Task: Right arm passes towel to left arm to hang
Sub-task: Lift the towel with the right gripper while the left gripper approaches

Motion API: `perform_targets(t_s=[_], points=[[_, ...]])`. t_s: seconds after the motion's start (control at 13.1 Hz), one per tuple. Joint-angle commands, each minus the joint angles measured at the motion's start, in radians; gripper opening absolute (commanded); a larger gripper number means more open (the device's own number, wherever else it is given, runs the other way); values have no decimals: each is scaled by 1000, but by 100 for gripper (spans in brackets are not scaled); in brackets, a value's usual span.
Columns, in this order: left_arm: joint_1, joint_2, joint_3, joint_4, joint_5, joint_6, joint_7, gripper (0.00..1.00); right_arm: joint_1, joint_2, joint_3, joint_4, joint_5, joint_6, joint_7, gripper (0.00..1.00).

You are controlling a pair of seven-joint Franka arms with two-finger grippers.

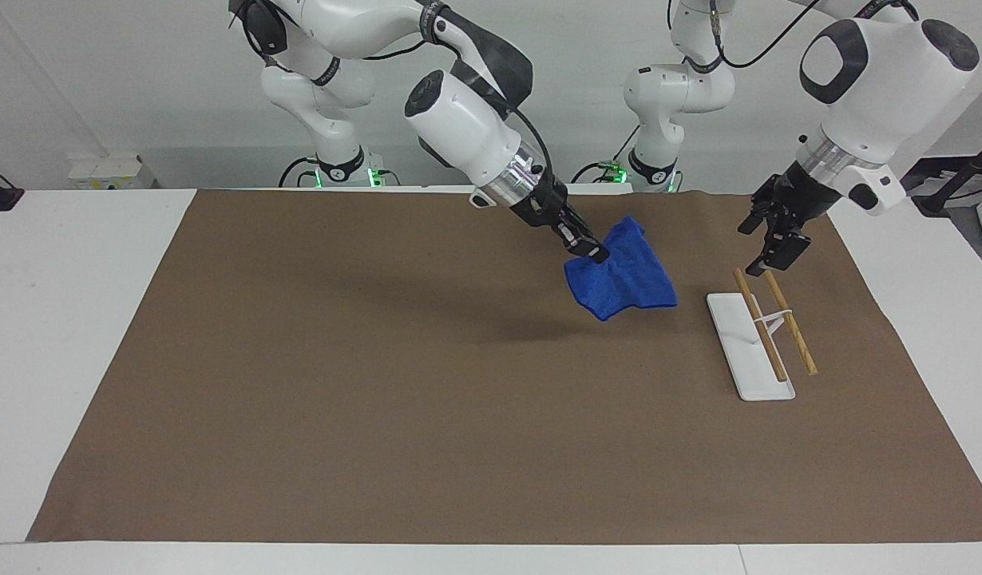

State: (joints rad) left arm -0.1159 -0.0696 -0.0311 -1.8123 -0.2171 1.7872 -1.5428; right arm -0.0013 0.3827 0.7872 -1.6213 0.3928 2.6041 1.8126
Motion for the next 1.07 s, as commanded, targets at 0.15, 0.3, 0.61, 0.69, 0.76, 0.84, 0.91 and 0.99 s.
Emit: perform_targets(t_s=[0.15, 0.3, 0.61, 0.69, 0.76, 0.84, 0.91, 0.99], points=[[-97, -66, 5, -133, -7, 127, -200, 100, 14, 38, 37, 26, 8, 71, 57, 0], [-102, -62, 5, -137, -7, 133, -201, 100, 14, 39, 49, 26, 9, 73, 57, 0], [-102, -44, 5, -139, -19, 207, -204, 100, 14, 39, 50, 26, 8, 73, 57, 0], [-103, -44, 4, -147, -21, 205, -201, 100, 14, 39, 50, 26, 9, 73, 57, 0], [-122, -44, 3, -151, -21, 202, -206, 100, 15, 41, 50, 26, 8, 73, 57, 0], [-142, -49, 3, -156, -22, 204, -207, 100, 17, 44, 50, 26, 8, 73, 57, 0], [-148, -55, 3, -169, -22, 201, -207, 100, 15, 44, 50, 26, 8, 73, 57, 0], [-162, -61, 3, -182, -22, 196, -207, 100, 17, 44, 50, 26, 8, 73, 54, 0]])
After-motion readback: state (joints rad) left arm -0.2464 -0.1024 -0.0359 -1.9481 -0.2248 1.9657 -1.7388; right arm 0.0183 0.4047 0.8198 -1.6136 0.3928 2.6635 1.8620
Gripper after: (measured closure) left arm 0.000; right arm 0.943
